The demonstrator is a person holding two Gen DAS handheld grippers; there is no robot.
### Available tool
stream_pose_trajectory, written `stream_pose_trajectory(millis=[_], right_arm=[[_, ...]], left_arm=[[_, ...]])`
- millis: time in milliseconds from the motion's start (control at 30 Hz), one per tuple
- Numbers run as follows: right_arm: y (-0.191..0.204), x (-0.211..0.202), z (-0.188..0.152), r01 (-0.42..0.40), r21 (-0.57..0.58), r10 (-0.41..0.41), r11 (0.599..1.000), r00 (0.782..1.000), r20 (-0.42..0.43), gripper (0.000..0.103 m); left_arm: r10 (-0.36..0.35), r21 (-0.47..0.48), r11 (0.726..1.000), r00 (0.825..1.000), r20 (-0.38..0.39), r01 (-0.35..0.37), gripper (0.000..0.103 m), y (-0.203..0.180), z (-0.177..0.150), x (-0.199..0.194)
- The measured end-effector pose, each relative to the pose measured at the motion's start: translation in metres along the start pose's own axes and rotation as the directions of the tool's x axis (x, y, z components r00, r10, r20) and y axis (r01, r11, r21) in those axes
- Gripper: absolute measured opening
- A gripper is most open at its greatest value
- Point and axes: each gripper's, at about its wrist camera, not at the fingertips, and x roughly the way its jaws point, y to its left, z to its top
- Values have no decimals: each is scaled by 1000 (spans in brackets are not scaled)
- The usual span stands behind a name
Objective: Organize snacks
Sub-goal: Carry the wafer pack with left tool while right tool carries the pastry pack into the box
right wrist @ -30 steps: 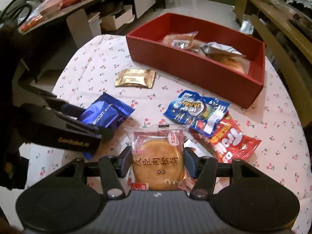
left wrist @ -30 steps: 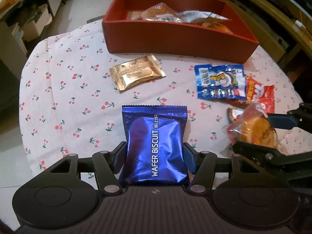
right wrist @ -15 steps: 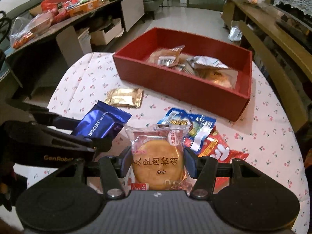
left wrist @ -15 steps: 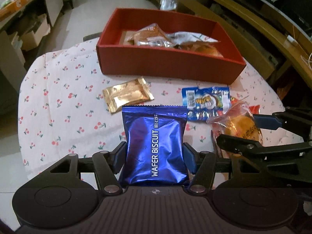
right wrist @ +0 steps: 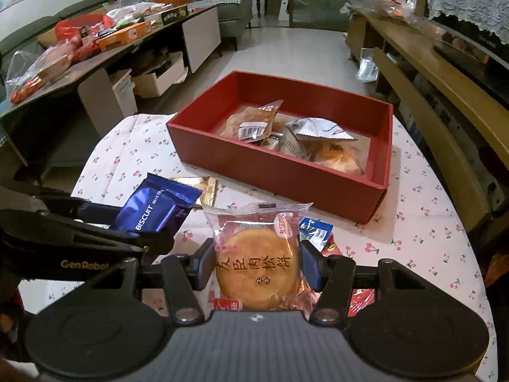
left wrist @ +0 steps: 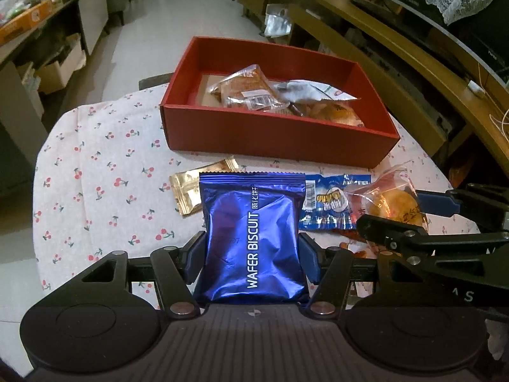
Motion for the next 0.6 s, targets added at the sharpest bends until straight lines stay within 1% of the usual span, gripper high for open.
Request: stream_pose_trajectory(millis=[300,400,600], right_arm=[[-10,-3,15,26,42,-27,999,999,40,72],[-12,-3,22,32,53,-35,998,998,58,72],[-24,0,40,54,96,-63,994,994,91,72]], left_arm=[[2,-6,1000,1000,21,-2,67,-3,9,0],[-4,-3,1000,999,40,4,67,-7,17,-1],[13,2,1000,997,82,-13,67,-12,40,0]])
